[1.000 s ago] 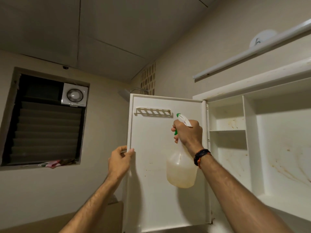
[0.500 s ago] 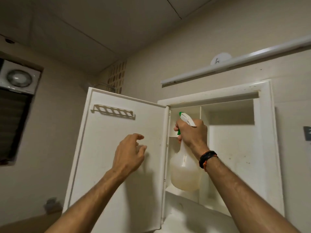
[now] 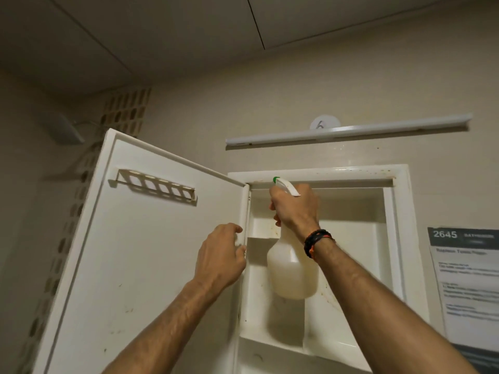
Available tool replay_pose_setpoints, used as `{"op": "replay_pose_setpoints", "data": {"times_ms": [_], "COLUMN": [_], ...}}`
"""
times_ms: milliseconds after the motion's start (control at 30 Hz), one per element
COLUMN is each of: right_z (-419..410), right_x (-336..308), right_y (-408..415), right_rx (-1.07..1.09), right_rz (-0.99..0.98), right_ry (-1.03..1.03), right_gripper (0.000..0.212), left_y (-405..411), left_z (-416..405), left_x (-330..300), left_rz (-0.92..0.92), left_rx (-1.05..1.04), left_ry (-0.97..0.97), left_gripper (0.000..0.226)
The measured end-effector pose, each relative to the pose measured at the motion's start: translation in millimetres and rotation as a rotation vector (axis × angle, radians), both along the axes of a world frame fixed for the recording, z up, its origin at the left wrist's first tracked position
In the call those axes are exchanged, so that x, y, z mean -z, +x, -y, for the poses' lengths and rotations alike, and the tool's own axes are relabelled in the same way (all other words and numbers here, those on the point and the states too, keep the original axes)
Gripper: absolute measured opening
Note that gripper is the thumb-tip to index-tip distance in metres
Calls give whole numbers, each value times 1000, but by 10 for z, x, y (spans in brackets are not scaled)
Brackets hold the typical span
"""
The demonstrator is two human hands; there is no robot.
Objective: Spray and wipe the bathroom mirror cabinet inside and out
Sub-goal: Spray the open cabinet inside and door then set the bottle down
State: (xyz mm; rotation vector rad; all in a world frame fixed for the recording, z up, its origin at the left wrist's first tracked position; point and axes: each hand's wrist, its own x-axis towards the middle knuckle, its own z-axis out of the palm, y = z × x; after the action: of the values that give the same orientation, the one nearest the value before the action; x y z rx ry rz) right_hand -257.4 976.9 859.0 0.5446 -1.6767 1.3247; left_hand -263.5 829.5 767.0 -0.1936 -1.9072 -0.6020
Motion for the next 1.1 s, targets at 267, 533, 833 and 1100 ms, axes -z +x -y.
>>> {"op": "replay_pose_setpoints", "data": {"times_ms": [267,533,833,1100], "right_z": [-270,-936,-1361,-1138], "right_x": [22,-12,101,786], "right_y": [71,375,543,387], "right_rx": [121,298,300,175], "right_rz": [28,-4,52,236], "right_ry": [-117,-225,-182,-53], "right_gripper": [25,28,22,23], "left_y": [-87,-57,-37,-16], "left_z": [40,12,-99,-315], "left_x": [26,13,38,423], "left_rz": [-11,27,69,193], "left_rx": [68,90,98,119], "left_ry": [30,64,71,-23], "left_gripper": [42,44,44,47]}}
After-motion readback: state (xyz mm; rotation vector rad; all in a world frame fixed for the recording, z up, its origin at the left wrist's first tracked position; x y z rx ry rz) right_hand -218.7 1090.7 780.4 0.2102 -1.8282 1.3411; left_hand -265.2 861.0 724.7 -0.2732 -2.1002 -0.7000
